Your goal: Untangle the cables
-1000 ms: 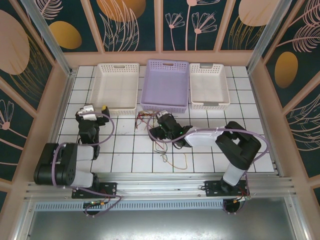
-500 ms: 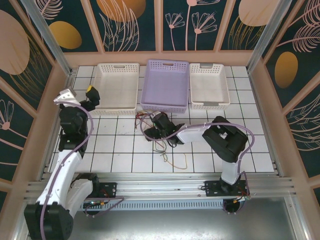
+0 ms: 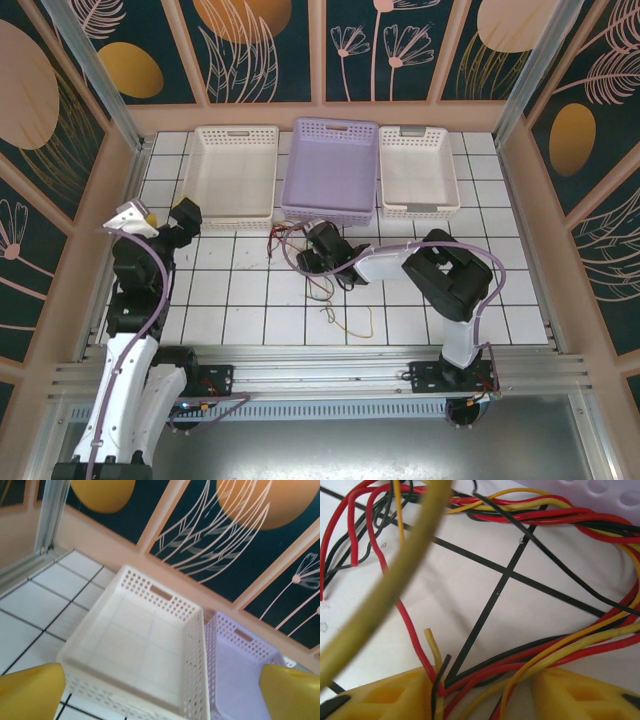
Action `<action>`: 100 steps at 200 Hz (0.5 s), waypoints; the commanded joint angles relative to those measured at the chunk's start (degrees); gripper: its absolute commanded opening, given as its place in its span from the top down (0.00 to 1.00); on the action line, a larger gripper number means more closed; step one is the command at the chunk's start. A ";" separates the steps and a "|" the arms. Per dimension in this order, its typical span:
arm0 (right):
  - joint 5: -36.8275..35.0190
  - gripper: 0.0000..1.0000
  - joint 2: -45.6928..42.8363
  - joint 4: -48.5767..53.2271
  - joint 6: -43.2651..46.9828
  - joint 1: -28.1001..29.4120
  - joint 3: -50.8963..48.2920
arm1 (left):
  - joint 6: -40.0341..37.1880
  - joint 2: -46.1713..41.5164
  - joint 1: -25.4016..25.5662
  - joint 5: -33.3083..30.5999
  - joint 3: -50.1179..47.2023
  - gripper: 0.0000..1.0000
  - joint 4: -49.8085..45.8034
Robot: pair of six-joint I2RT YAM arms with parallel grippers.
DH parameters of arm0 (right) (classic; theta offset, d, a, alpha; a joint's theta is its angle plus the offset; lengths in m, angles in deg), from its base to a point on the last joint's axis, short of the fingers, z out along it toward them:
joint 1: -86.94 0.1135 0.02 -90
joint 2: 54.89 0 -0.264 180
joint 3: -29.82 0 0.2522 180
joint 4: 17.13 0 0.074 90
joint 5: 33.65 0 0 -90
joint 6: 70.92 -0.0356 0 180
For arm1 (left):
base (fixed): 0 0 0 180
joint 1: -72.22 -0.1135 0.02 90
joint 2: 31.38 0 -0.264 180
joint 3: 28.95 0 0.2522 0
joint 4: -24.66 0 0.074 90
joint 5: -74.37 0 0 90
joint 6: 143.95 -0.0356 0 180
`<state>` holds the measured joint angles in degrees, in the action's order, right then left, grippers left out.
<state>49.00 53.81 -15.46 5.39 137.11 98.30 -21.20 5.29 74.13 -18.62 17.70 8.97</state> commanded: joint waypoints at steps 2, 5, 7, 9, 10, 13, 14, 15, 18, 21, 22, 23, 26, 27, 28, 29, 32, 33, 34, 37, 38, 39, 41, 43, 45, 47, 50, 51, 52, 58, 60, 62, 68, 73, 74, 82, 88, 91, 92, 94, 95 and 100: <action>5.36 0.65 2.66 -1.26 0.80 0.45 -1.15 | 1.24 2.45 -0.19 1.49 1.23 0.01 -3.47; 5.50 0.66 2.70 -1.35 0.84 0.45 -1.31 | 1.32 2.79 -0.23 1.15 1.38 0.02 -3.89; 5.49 0.66 2.66 -1.37 0.87 0.41 -1.39 | 1.28 2.97 -0.19 0.96 1.44 0.01 -4.09; 5.57 0.67 2.72 -1.44 0.91 0.49 -1.46 | 1.40 3.13 -0.21 0.76 1.60 0.01 -4.30; 5.58 0.68 2.73 -1.48 0.93 0.47 -1.50 | 1.42 3.23 -0.23 0.73 1.63 0.01 -4.39; 5.75 0.71 2.67 -1.49 0.99 0.49 -1.64 | 1.39 3.39 -0.25 0.52 1.71 0.01 -4.66; 5.80 0.72 2.71 -1.51 1.01 0.47 -1.64 | 1.37 3.45 -0.25 0.52 1.81 0.01 -4.70; 5.88 0.72 2.68 -1.52 0.98 0.46 -1.72 | 1.36 3.52 -0.29 0.52 1.87 0.01 -4.81; 5.94 0.73 2.75 -1.46 0.99 0.46 -1.80 | 1.30 3.67 -0.30 0.47 1.98 0.01 -4.90; 6.06 0.75 2.70 -1.52 1.03 0.46 -1.93 | 1.24 3.86 -0.26 0.36 2.05 0.01 -4.98; 6.09 0.75 2.67 -1.52 1.08 0.46 -1.96 | 1.25 3.86 -0.25 0.35 2.07 0.01 -5.00; 6.11 0.76 2.66 -1.52 1.06 0.46 -1.97 | 1.21 3.90 -0.20 0.39 2.08 0.01 -5.00; 6.17 0.76 2.73 -1.59 1.12 0.45 -2.13 | 1.24 3.94 -0.24 0.31 2.10 0.01 -5.01; 6.19 0.76 2.74 -1.60 1.12 0.41 -2.14 | 1.25 3.94 -0.24 0.28 2.05 0.01 -5.01; 6.20 0.76 2.74 -1.61 1.08 0.43 -2.15 | 1.26 3.94 -0.24 0.27 2.03 0.02 -5.01; 6.21 0.76 2.74 -1.70 1.06 0.44 -2.20 | 1.30 3.98 -0.20 0.27 2.02 0.01 -5.01; 6.21 0.77 2.74 -1.70 1.12 0.45 -2.35 | 1.35 3.99 -0.24 0.22 1.97 0.02 -4.94; 6.21 0.77 2.74 -1.70 1.12 0.45 -2.39 | 1.35 3.97 -0.24 0.19 1.94 0.01 -4.93; 6.21 0.78 2.70 -1.74 1.12 0.45 -2.45 | 1.35 3.91 -0.24 0.14 1.93 0.01 -4.93; 6.21 0.79 2.66 -1.74 1.12 0.46 -2.57 | 1.43 3.86 -0.25 0.10 1.81 0.01 -4.92; 6.26 0.79 2.70 -1.72 1.08 0.46 -2.54 | 1.48 3.81 -0.29 0.09 1.78 0.01 -4.92; 6.23 0.80 2.68 -1.71 1.15 0.46 -2.57 | 1.50 3.83 -0.22 0.09 1.76 0.01 -4.88; 6.22 0.80 2.68 -1.70 1.13 0.45 -2.59 | 1.52 3.80 -0.24 0.08 1.68 0.01 -4.91; 6.26 0.82 2.68 -1.70 1.26 0.50 -2.64 | 1.57 3.73 -0.20 0.04 1.66 0.01 -4.92; 6.27 0.84 2.62 -1.70 1.36 0.46 -2.74 | 1.60 3.69 -0.23 0.03 1.61 0.01 -4.92; 6.29 0.85 2.62 -1.70 1.49 0.50 -2.79 | 1.61 3.68 -0.28 0.03 1.58 0.02 -4.94; 6.93 0.87 2.57 -1.68 1.65 0.47 -2.84 | 1.61 3.72 -0.25 -0.08 1.60 0.01 -5.04; 7.32 0.87 2.61 -1.65 1.70 0.46 -2.90 | 1.66 3.74 -0.25 -0.09 1.54 0.01 -5.03; 7.60 0.88 2.59 -1.63 1.72 0.46 -2.92 | 1.68 3.71 -0.24 -0.09 1.60 0.01 -5.02; 8.05 0.90 2.53 -1.55 1.93 0.46 -3.01 | 1.70 3.73 -0.20 -0.21 1.53 0.01 -5.18; 8.06 0.90 2.55 -1.53 2.03 0.52 -3.05 | 1.70 3.69 -0.23 -0.25 1.63 0.01 -5.23; 8.12 0.91 2.52 -1.57 2.08 0.51 -3.15 | 1.63 3.72 -0.24 -0.22 1.65 0.01 -5.26; 8.30 0.93 2.42 -1.53 2.22 0.53 -3.27 | 1.61 3.77 -0.24 -0.26 1.61 0.02 -5.34; 8.53 0.94 2.20 -1.53 2.50 0.54 -3.50 | 1.62 3.95 -0.24 -0.07 1.66 0.02 -5.36; 8.60 0.94 2.20 -1.53 2.65 0.54 -3.53 | 1.62 3.95 -0.20 -0.08 1.70 0.01 -5.36; 9.78 0.98 1.95 -1.36 3.26 0.37 -3.61 | 1.53 4.19 -0.21 0.18 1.73 0.01 -5.37; 10.01 0.99 1.72 -0.95 3.48 0.39 -3.57 | 1.57 4.44 -0.28 0.35 1.82 0.02 -5.45; 10.19 1.00 1.65 -0.77 3.62 0.41 -3.54 | 1.70 4.61 -0.23 0.41 1.94 0.02 -5.61; 10.22 1.00 1.62 -0.75 3.69 0.43 -3.56 | 1.70 4.63 -0.23 0.47 1.98 0.01 -5.62; 10.25 1.00 1.43 -0.72 3.85 0.45 -3.56 | 1.72 4.68 -0.28 0.57 1.93 0.01 -5.62; 10.30 1.00 1.38 -0.73 3.90 0.45 -3.57 | 1.80 4.71 -0.22 0.59 1.97 0.01 -5.62; 10.34 1.00 1.08 -0.63 4.02 0.48 -3.62 | 1.87 4.94 -0.25 1.07 2.01 0.01 -5.66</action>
<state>54.55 54.34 -20.97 7.53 136.89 96.69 -20.19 9.61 74.13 -18.62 17.77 4.16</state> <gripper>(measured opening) 0.057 0.986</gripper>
